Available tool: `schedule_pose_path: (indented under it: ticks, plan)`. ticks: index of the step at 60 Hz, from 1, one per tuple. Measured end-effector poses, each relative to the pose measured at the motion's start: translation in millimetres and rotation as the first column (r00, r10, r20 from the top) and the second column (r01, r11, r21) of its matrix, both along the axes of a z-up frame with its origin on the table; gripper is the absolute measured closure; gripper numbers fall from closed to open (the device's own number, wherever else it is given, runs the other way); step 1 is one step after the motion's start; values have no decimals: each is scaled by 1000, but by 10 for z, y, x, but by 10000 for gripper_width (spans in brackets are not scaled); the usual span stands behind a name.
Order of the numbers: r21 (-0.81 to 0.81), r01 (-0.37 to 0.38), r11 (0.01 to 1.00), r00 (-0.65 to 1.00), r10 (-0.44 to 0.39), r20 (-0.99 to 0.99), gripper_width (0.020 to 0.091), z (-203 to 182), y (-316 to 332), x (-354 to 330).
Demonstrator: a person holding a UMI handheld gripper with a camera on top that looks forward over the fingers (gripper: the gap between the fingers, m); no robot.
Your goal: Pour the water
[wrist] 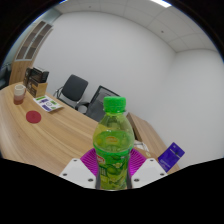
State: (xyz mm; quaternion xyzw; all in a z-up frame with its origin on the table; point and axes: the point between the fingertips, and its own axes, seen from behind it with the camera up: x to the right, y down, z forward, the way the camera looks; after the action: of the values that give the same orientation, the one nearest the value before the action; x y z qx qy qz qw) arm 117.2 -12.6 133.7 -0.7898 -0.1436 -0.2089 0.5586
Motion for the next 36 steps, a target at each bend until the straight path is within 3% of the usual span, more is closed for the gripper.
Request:
schedule_pose_path:
  ticks: [7,16,30,36]
  plan:
    - [-31,-114,993,978,117,172,756,275,394,-999]
    - [-110,-208,972,875,235,423,755,423,811,-2197]
    - [-271,-262,926,557,374,741,758,189,1295,-3349]
    - [-320,-244,915,403,396,825,757,93,1382,-3586]
